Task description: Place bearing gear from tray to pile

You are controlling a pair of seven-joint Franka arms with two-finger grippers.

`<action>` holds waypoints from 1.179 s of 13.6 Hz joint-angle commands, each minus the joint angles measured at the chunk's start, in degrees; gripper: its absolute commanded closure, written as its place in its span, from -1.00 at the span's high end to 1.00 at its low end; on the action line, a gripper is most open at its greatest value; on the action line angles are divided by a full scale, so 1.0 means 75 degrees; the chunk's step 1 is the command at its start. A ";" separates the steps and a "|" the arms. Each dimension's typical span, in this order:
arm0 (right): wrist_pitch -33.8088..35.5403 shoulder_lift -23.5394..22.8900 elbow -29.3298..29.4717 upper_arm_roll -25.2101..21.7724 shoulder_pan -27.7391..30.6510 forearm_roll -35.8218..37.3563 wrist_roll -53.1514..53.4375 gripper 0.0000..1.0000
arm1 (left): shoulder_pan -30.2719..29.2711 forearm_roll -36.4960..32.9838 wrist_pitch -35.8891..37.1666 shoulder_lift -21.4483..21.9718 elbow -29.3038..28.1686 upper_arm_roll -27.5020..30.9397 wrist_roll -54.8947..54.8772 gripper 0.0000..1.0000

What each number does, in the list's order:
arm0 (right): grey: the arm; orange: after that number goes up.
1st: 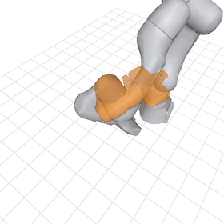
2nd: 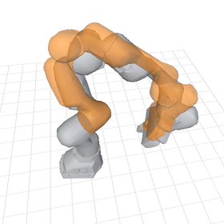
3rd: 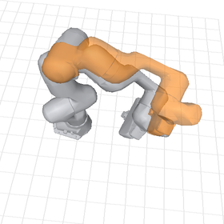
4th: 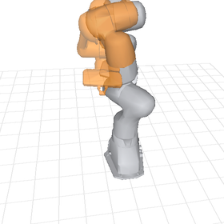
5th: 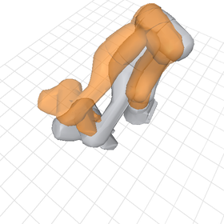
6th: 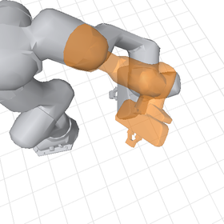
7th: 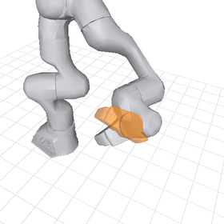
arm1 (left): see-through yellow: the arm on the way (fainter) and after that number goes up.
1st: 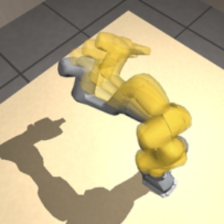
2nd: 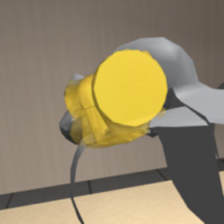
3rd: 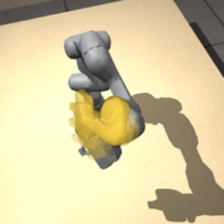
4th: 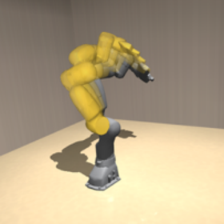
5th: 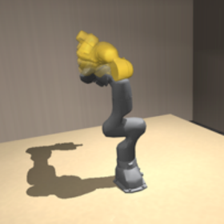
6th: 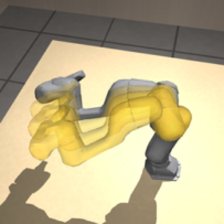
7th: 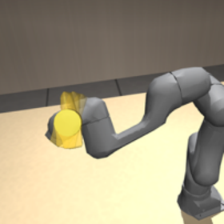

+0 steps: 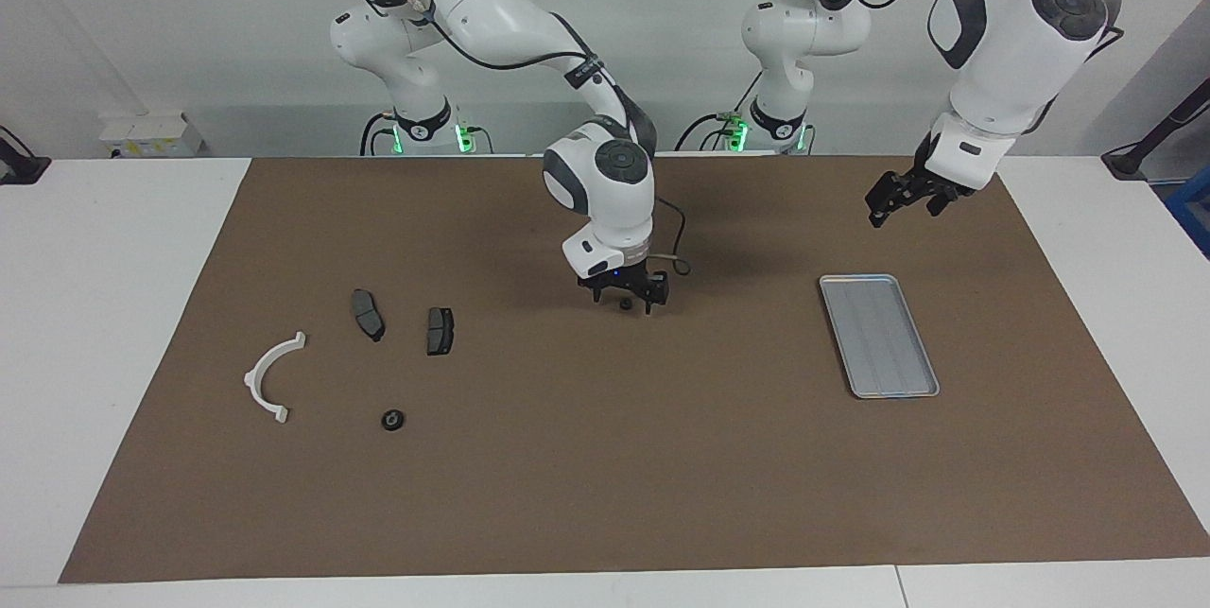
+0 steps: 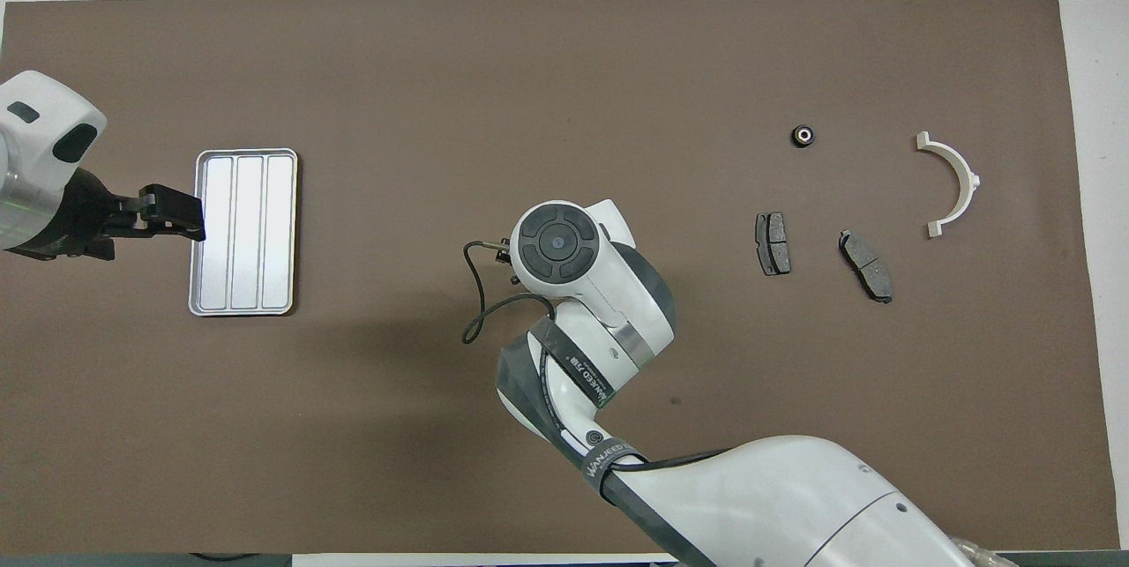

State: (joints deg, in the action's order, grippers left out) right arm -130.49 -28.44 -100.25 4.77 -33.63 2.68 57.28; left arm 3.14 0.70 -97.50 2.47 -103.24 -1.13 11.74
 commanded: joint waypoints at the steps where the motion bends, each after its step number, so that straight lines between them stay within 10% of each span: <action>1: 0.0090 0.0148 -0.0274 0.0033 -0.0075 0.0274 -0.0184 0.94 | -0.0103 0.0199 0.0541 0.0128 0.0392 -0.0096 -0.0147 1.00; 8: 0.0172 0.0089 -0.0227 0.0033 -0.0099 0.0322 -0.0172 0.49 | -0.0044 0.0199 0.0531 0.0433 0.0335 -0.0096 -0.0112 1.00; 13: 0.0125 0.0077 -0.0204 0.0033 -0.0052 0.0310 -0.0149 -0.95 | 0.0270 0.0199 0.0473 0.0421 0.0335 -0.0084 -0.0123 1.00; 16: 0.0113 0.0077 -0.0204 0.0033 -0.0040 0.0310 -0.0125 -1.00 | 0.0296 0.0199 0.0461 0.0421 0.0335 -0.0084 -0.0112 1.00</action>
State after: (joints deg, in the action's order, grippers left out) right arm -129.50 -28.11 -101.08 4.63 -34.77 4.16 56.84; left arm 4.95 1.41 -94.08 4.84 -100.19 -2.13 11.35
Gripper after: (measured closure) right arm 0.762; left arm 0.000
